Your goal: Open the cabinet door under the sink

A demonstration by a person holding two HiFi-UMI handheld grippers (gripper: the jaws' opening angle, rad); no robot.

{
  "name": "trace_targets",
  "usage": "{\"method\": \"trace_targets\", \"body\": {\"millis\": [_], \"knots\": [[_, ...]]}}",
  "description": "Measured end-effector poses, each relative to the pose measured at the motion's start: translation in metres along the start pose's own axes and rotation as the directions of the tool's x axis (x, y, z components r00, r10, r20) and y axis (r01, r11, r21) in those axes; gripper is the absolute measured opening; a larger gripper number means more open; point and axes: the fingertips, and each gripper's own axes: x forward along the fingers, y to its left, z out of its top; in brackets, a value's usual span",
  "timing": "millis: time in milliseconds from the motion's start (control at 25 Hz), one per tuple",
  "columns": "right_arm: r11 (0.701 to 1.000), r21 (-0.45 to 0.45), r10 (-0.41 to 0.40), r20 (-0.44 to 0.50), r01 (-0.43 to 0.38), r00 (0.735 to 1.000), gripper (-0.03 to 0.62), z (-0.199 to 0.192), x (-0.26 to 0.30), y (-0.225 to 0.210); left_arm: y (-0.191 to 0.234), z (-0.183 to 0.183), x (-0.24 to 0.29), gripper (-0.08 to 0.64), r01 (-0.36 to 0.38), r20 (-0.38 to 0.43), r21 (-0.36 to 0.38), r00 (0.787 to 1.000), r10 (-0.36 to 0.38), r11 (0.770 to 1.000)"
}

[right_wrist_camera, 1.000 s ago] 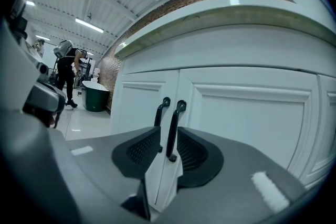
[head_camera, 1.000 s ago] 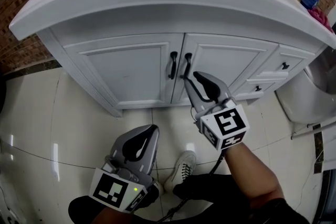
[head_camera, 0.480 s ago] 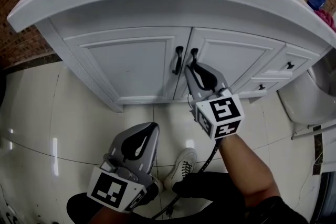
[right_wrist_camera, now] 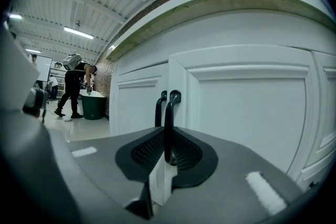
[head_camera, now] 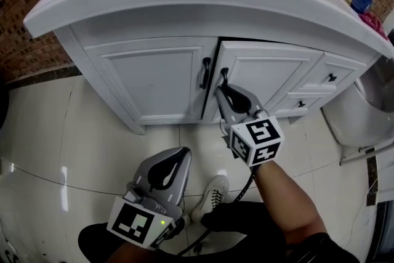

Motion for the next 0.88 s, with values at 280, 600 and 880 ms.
{"method": "trace_targets", "body": {"millis": [280, 600, 880], "knots": [[0.999, -0.01, 0.043, -0.01, -0.043, 0.999, 0.046, -0.008, -0.042, 0.016, -0.028, 0.001, -0.011, 0.003, 0.027, 0.021, -0.012, 0.999, -0.027, 1.0], [0.997, -0.005, 0.081, -0.023, -0.081, 0.996, 0.046, -0.018, -0.084, 0.021, -0.057, -0.016, -0.027, 0.003, 0.051, -0.008, -0.076, 0.999, -0.051, 0.996], [0.996, -0.018, 0.084, -0.045, -0.085, 0.995, 0.046, -0.022, -0.114, 0.023, -0.076, -0.022, -0.049, 0.003, 0.044, -0.015, -0.069, 0.999, -0.045, 0.997]]}}
